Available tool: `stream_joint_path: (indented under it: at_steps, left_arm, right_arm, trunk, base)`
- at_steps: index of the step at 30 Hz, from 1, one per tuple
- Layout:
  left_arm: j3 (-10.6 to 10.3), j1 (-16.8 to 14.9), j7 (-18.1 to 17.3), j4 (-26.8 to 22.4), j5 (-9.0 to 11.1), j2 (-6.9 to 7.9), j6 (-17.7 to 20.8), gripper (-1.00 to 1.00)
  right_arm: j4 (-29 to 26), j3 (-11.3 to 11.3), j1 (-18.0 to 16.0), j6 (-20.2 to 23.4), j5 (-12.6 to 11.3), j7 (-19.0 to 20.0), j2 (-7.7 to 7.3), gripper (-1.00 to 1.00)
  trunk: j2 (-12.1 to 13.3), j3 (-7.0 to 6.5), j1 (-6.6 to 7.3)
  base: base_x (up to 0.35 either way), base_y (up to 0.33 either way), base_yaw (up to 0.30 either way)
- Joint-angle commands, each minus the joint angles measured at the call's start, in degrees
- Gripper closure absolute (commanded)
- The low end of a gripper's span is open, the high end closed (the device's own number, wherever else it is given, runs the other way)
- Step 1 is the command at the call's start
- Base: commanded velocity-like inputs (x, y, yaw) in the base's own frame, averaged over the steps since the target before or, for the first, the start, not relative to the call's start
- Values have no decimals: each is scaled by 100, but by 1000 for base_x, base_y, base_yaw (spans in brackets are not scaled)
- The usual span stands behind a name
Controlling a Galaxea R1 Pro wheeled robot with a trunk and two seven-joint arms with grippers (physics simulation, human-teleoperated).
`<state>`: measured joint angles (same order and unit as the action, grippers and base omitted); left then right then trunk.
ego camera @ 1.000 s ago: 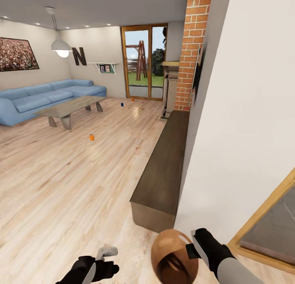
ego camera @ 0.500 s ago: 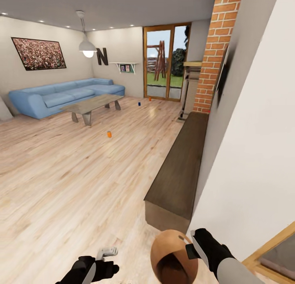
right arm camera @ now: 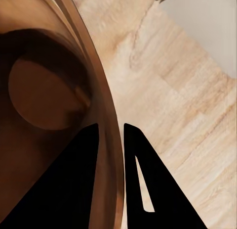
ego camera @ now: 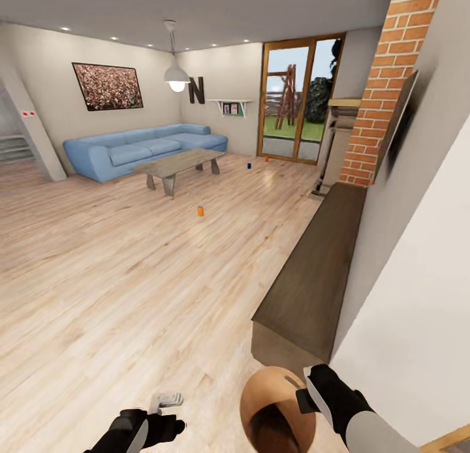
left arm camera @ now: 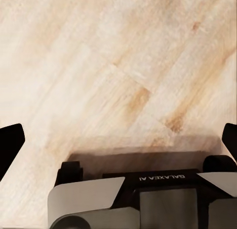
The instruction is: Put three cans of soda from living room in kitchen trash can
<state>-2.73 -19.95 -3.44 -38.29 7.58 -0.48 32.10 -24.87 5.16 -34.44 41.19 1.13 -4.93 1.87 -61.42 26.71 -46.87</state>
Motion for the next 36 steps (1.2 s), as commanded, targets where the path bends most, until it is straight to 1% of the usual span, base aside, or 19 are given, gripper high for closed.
stream_joint_path:
  at_steps: [1,10,36]
  left_arm:
    - [0,0,0,2,2,6,-4,-100]
    - [0,0,-1,6,7,33,-26,-100]
    - [-16,0,1,6,7,23,-30,-100]
  right_arm:
    - [-1,-6,-2,-6,-69,28,0,100]
    - [-1,-6,-2,-6,-69,28,5,100]
    - [-1,-6,-2,-6,-69,28,6,100]
  trunk:
    - [0,0,0]
    - [0,0,0]
    - [0,0,0]
  base:
    - [0,0,284]
    - [0,0,284]
    - [0,0,284]
